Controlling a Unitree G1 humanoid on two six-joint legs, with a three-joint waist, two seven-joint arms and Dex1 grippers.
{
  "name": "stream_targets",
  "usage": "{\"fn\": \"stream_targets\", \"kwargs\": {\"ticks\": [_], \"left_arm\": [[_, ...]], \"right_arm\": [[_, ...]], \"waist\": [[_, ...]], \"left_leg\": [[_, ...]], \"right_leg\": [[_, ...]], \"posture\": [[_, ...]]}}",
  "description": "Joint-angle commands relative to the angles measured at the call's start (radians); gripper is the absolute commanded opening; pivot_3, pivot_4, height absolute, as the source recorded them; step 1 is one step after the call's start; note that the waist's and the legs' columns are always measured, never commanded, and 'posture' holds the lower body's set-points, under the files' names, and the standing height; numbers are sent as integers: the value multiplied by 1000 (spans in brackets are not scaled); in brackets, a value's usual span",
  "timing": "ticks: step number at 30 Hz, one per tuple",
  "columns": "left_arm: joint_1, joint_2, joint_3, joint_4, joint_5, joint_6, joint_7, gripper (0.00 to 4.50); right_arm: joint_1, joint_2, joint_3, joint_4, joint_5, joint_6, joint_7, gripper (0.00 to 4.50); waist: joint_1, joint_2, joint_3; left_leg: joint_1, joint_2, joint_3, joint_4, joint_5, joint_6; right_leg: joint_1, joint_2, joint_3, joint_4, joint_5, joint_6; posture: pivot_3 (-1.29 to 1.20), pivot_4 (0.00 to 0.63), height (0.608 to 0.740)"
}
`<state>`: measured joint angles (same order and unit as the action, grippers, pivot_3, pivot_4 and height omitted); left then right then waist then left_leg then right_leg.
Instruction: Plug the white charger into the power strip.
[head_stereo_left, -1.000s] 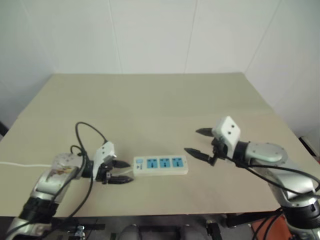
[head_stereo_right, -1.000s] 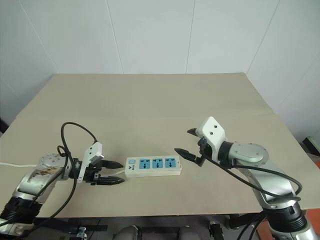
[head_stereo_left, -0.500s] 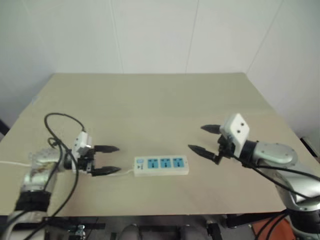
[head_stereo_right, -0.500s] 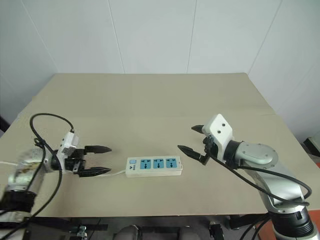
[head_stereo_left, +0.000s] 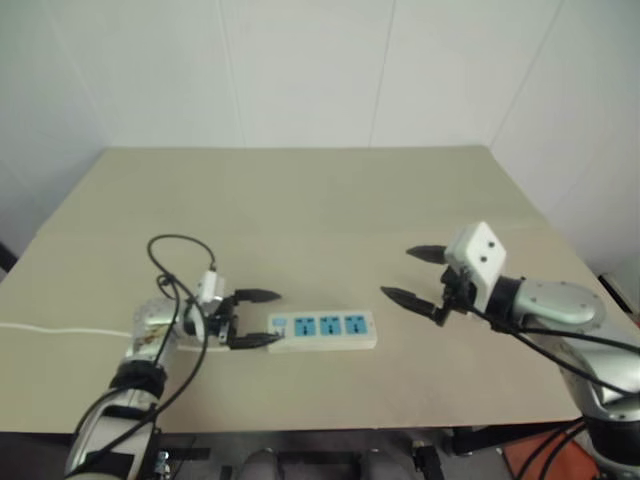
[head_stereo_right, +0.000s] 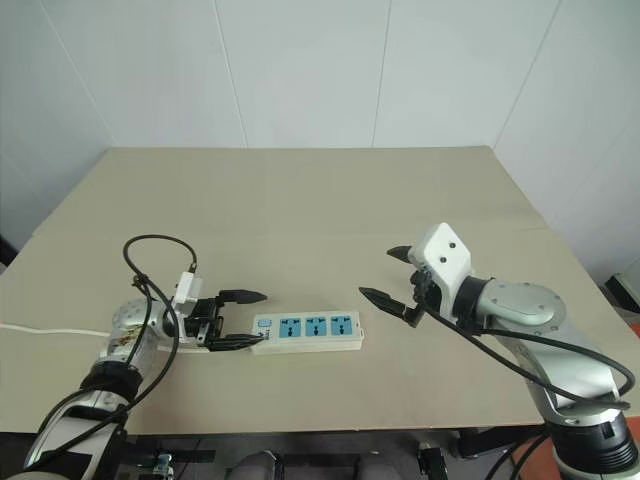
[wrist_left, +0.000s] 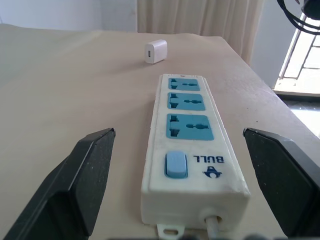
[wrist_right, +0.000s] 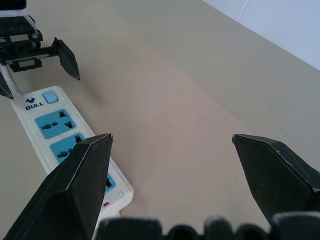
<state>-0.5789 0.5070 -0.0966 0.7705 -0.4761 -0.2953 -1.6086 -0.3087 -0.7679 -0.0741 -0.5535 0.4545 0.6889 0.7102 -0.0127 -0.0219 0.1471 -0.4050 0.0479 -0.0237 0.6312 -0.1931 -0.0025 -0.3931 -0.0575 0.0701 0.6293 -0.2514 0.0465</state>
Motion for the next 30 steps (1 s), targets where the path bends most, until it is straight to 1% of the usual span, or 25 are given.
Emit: {"fn": "stream_targets", "kwargs": {"ticks": [1, 8, 16, 26, 29, 30], "left_arm": [[-25, -10, -55, 32, -29, -72, -6, 4468], [-31, -33, -110, 115, -18, -206, -6, 4468], [-40, -51, -71, 233, 5, -272, -6, 4468], [-40, -78, -26, 283, 14, -314, -6, 4468], [-42, -93, 7, 301, 10, -339, -6, 3911], [-44, -93, 9, 303, 14, -340, -6, 3633]], "right_arm": [[-6, -16, -47, -43, 13, 13, -15, 4500], [-2, -20, -60, -56, 15, 32, -23, 4500], [8, -21, -63, -60, 13, 36, -23, 4500], [-5, -24, -46, -38, 7, 26, -11, 4500], [-8, -22, -40, -35, 4, 23, -11, 4500], [-9, -22, -40, -33, 4, 23, -11, 4500]], "waist": [[0, 0, 0], [-2, 0, 0], [-1, 0, 0], [-1, 0, 0], [0, 0, 0], [0, 0, 0]], "left_leg": [[0, 0, 0, 0, 0, 0], [0, 0, 0, 0, 0, 0], [0, 0, 0, 0, 0, 0], [1, 0, 0, 0, 0, 0], [1, 0, 0, 0, 0, 0], [1, 0, 0, 0, 0, 0]], "right_leg": [[0, 0, 0, 0, 0, 0], [0, 0, 0, 0, 0, 0], [1, 0, 0, 0, 0, 0], [1, 0, 0, 0, 0, 0], [1, 0, 0, 0, 0, 0], [1, 0, 0, 0, 0, 0]], "posture": [[0, 150, 740], [0, 150, 740], [0, 150, 740], [0, 150, 740], [0, 150, 740], [0, 150, 740]]}}
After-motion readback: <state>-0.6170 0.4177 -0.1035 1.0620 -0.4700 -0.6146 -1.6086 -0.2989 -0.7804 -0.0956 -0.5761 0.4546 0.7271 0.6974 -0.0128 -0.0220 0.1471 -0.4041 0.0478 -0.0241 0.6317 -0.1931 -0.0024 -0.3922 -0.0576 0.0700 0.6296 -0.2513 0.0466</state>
